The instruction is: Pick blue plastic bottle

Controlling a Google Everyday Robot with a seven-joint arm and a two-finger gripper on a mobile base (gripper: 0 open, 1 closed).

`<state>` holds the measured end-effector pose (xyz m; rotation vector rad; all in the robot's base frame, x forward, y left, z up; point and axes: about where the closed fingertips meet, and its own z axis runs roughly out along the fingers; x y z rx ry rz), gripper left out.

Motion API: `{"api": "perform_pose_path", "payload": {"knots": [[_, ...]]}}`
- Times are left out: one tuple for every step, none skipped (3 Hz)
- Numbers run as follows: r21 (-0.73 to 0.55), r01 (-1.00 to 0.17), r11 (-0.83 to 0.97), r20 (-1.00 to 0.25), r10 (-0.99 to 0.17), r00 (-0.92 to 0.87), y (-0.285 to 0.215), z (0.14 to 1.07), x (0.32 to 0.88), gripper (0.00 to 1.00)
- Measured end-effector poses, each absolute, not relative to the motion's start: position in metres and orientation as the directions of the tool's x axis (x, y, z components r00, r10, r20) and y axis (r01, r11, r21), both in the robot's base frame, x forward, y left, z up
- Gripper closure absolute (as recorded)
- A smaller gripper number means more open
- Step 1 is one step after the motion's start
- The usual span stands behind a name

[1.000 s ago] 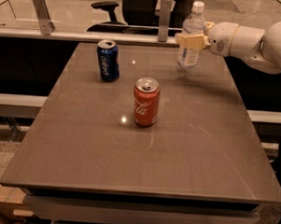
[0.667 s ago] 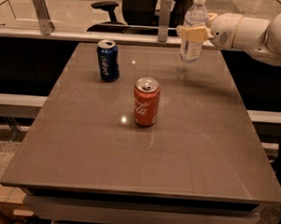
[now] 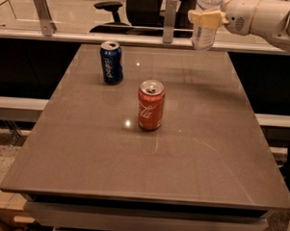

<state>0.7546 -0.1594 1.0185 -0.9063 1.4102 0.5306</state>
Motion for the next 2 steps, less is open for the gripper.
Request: {"api": "perform_pose_path", "payload": {"knots": [[-0.253, -0.784, 0.567, -0.964, -0.213, 0.158, -0.1565, 1.0397, 0.7505, 1.00], [-0.242, -0.789, 0.565, -0.967, -0.210, 0.146, -0.1577, 1.0394, 0.7518, 1.00]]}}
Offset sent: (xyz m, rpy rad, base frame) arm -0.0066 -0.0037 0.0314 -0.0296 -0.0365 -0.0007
